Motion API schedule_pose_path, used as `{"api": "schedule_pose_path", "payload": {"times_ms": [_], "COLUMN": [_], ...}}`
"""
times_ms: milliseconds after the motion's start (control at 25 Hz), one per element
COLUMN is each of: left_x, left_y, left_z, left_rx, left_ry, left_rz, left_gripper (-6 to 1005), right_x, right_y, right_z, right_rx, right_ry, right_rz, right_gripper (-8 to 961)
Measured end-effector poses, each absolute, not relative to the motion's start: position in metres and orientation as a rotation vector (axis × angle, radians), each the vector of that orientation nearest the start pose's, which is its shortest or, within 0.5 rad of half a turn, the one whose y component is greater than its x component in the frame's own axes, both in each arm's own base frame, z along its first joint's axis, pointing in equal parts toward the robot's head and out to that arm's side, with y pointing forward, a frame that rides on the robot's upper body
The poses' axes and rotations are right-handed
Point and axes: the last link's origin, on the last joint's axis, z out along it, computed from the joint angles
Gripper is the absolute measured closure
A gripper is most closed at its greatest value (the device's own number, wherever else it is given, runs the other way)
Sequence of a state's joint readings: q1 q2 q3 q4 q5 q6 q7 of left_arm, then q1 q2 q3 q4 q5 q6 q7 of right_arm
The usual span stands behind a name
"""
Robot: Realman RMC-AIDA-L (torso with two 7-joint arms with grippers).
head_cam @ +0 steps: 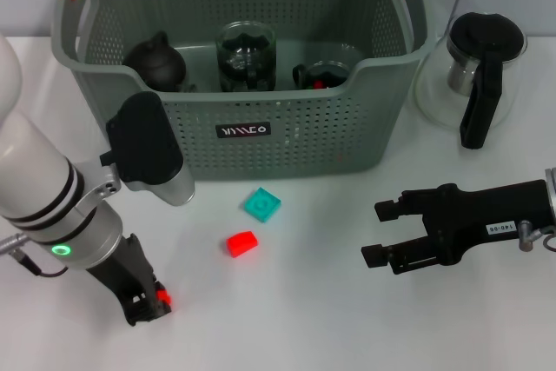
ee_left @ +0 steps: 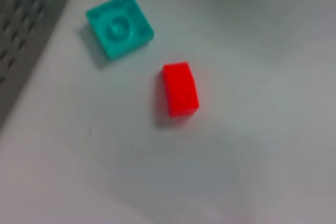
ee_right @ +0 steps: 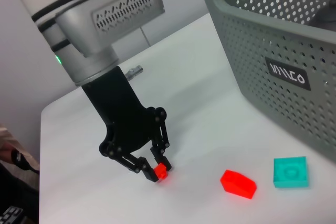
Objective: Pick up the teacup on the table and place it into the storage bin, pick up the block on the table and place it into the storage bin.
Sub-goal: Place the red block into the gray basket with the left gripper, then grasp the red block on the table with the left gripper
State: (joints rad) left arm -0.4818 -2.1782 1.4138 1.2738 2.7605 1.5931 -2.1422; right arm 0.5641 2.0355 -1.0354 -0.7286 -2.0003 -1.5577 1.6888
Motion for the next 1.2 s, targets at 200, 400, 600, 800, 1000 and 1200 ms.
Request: {"api": "schedule_pose_path", "payload": {"times_ms": [200,400,600,800,1000,1200], "left_x": [-0.204,-0.144,-0.103,-0.092,-0.093,-0.081], "left_y": [0.305,0.315,0.362,0.417,0.45,0.444], "left_z": [-0.027,0.016,0.072,0.077,0.054,0.054], "left_rx": [-2.93,-3.057,-2.833,-2.59,-2.503,-2.549], "left_ry": [-0.621,-0.653,-0.589,-0.594,-0.647,-0.624], "left_rz": [0.627,0.043,-0.451,-0.513,-0.42,-0.456], "left_gripper": [811,785,760,734,708,511], "right_x": [0.239,0.24,0.241,0.241,0.242,0.242], "right_y": [0.329,0.329,0.328,0.326,0.324,0.324], "right_z": [-0.02,-0.018,-0.017,-0.016,-0.016,-0.016], "right_rx": [-2.988,-2.988,-2.995,-3.009,-3.013,-3.012], "right_ry": [0.796,0.804,0.809,0.815,0.821,0.823], "right_rz": [0.409,0.404,0.396,0.398,0.399,0.401], "right_gripper": [28,28,28,28,29,29]}}
